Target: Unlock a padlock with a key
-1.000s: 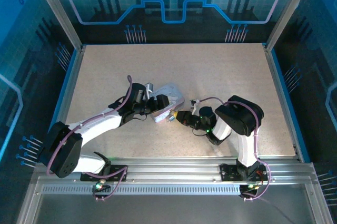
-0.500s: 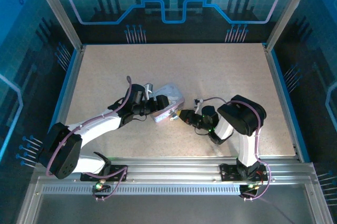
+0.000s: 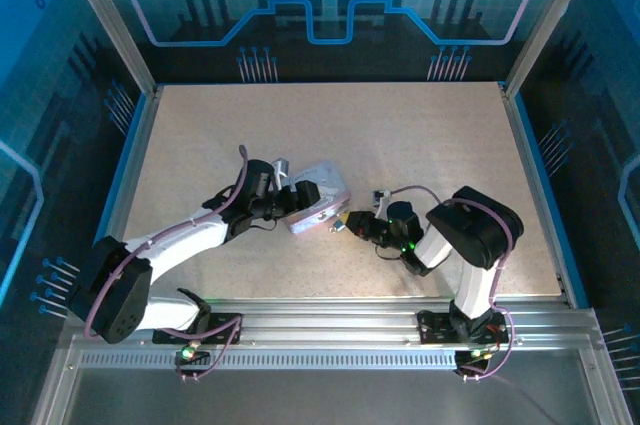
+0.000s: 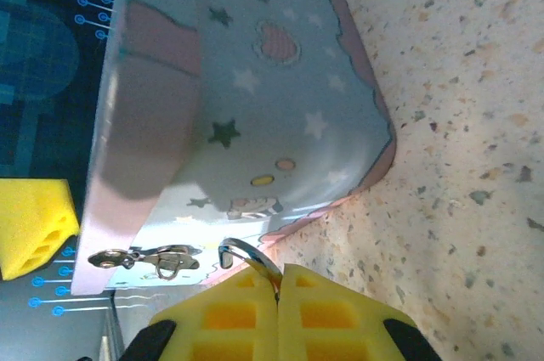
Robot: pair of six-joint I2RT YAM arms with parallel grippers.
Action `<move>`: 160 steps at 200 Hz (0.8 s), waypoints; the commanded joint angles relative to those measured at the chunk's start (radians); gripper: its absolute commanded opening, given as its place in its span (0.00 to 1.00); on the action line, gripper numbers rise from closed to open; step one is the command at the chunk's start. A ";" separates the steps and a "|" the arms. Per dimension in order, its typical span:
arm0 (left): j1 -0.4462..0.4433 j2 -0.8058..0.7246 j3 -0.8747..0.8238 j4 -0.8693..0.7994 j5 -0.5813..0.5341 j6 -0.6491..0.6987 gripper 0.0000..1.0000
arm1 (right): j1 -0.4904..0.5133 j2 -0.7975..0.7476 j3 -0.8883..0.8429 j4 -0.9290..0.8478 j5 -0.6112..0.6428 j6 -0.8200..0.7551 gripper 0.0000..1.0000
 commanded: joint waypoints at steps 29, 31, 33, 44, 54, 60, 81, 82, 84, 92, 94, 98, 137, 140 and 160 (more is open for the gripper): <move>0.022 -0.087 0.026 -0.149 -0.039 0.049 0.90 | -0.012 -0.252 -0.025 -0.341 -0.005 -0.169 0.06; 0.023 -0.091 0.023 -0.150 -0.039 0.050 0.91 | -0.012 -0.267 -0.025 -0.362 -0.005 -0.176 0.05; 0.025 -0.097 0.023 -0.151 -0.040 0.051 0.91 | -0.013 -0.281 -0.024 -0.379 -0.008 -0.183 0.05; 0.034 -0.124 0.013 -0.159 -0.043 0.059 0.92 | -0.012 -0.361 -0.014 -0.501 -0.015 -0.226 0.06; 0.044 -0.153 0.002 -0.164 -0.050 0.070 0.93 | -0.012 -0.439 -0.002 -0.626 -0.025 -0.273 0.06; 0.049 -0.169 -0.007 -0.170 -0.054 0.075 0.94 | -0.012 -0.484 0.009 -0.700 -0.029 -0.304 0.06; 0.073 -0.221 -0.038 -0.182 -0.066 0.090 0.97 | -0.012 -0.629 0.047 -0.948 -0.051 -0.401 0.06; 0.075 -0.224 -0.039 -0.182 -0.066 0.091 0.97 | -0.012 -0.637 0.048 -0.963 -0.051 -0.406 0.06; 0.078 -0.226 -0.042 -0.184 -0.066 0.091 0.97 | -0.012 -0.649 0.051 -0.984 -0.052 -0.412 0.06; 0.088 -0.242 -0.052 -0.190 -0.066 0.094 0.97 | -0.012 -0.699 0.061 -1.059 -0.058 -0.438 0.06; 0.090 -0.244 -0.054 -0.192 -0.065 0.094 0.97 | -0.013 -0.712 0.062 -1.077 -0.059 -0.444 0.06; 0.095 -0.252 -0.058 -0.194 -0.064 0.095 0.97 | -0.012 -0.732 0.066 -1.113 -0.063 -0.455 0.06; 0.128 -0.285 -0.088 -0.205 -0.058 0.099 0.98 | -0.014 -0.846 0.121 -1.440 -0.082 -0.518 0.07; 0.129 -0.286 -0.090 -0.205 -0.058 0.099 0.98 | -0.014 -0.846 0.125 -1.456 -0.086 -0.522 0.07; 0.142 -0.291 -0.098 -0.206 -0.053 0.098 0.98 | -0.014 -0.821 0.142 -1.534 -0.099 -0.540 0.07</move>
